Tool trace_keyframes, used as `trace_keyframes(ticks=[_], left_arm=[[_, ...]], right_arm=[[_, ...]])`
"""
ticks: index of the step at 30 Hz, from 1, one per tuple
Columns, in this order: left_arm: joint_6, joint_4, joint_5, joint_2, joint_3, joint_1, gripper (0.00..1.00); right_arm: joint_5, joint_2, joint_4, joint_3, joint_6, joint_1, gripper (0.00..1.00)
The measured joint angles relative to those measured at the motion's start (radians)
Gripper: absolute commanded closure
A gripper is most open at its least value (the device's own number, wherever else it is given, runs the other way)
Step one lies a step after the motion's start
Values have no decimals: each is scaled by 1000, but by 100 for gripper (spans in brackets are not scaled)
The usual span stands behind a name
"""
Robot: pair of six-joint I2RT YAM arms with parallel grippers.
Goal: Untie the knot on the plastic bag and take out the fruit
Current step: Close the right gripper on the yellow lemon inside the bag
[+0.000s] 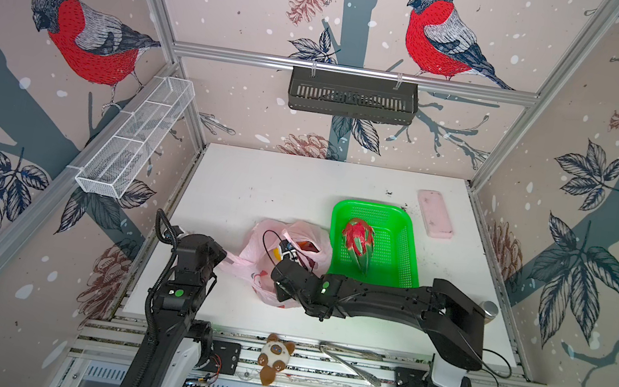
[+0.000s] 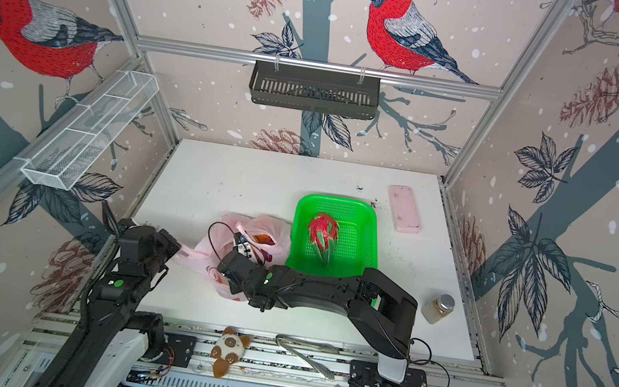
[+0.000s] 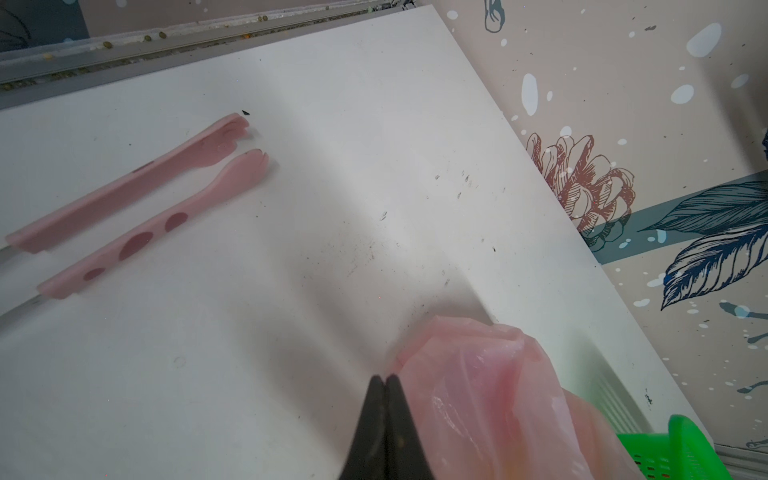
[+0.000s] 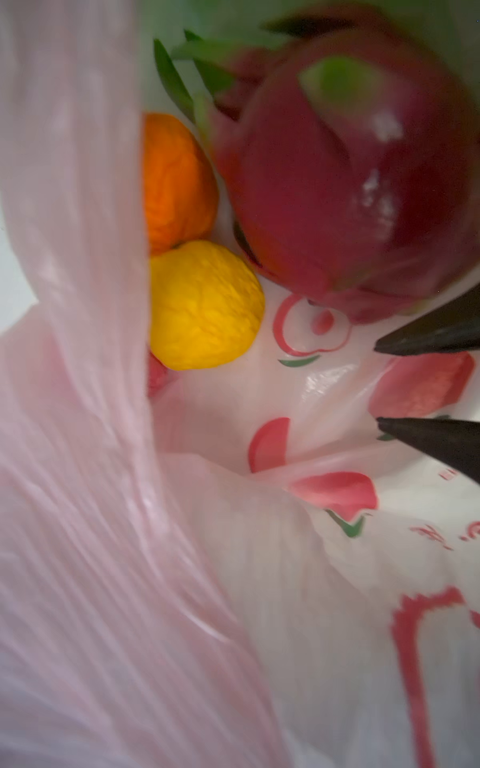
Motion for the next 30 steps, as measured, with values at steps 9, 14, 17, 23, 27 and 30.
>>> trace_keyframes(ticks=[9,14,17,23,27,30], left_arm=[[-19,-31,2,-97,-56,0,100],[-18,-41,4,-95,-64,0,100],[-18,-34,5,-79,-64,0,100],[-18,-13,23,-61,-70,0,100],[-18,-13,27,-66,-77,0,100],[-18,-13,27,-69,-79,0,100]], right_arm=[[57,130,-50,207,27,-50,15],[77,183,-83,269,24,-74,6],[79,208,-106,291,20,-86,5],[76,253,-125,326,7,-108,2],[76,285,-128,356,-8,-114,0],[78,302,-127,372,-11,-118,0]])
